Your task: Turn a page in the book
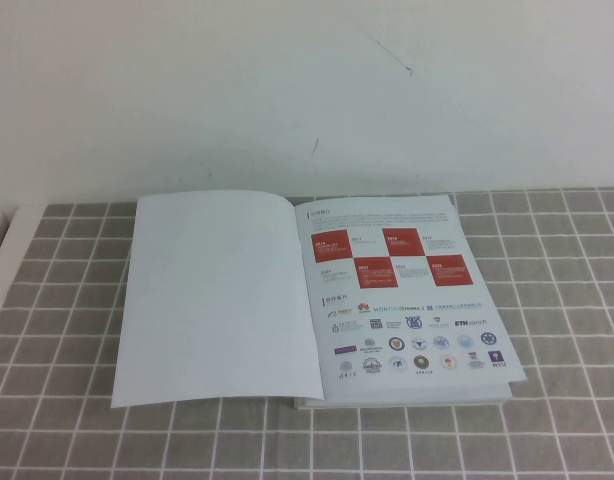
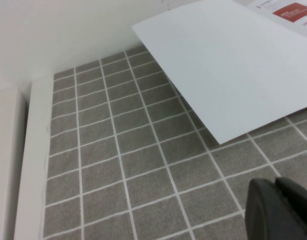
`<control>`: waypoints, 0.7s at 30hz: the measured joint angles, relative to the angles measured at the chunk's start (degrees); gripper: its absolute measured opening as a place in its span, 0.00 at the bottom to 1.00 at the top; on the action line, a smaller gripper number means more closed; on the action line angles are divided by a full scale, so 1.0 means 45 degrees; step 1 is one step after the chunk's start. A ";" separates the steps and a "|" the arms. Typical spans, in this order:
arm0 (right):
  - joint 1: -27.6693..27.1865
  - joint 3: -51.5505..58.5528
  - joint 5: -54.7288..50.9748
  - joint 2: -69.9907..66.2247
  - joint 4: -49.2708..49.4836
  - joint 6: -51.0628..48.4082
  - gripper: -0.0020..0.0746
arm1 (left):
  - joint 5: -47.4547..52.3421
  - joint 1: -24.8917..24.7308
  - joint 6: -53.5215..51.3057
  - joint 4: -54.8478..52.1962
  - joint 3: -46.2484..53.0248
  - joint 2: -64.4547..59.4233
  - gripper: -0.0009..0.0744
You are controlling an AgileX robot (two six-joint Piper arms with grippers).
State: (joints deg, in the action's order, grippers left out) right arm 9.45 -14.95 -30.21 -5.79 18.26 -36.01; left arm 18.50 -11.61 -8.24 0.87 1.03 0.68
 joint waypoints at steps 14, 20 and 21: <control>-0.3356 0.3670 0.2998 0.1422 -0.1001 0.3231 0.02 | 0.0029 0.0000 0.0000 0.0000 0.0000 0.0024 0.01; -0.3176 0.3588 0.2130 0.1422 -0.1774 0.4151 0.02 | 0.0029 0.0000 0.0000 0.0000 -0.0018 0.0024 0.01; -0.3062 0.3588 0.2130 0.1422 -0.1769 0.4151 0.02 | 0.0029 0.0000 0.0000 0.0000 -0.0018 0.0024 0.01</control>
State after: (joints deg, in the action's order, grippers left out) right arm -4.33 1.19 -20.63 0.61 10.30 -17.33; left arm 18.62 -11.61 -8.24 0.87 0.95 0.79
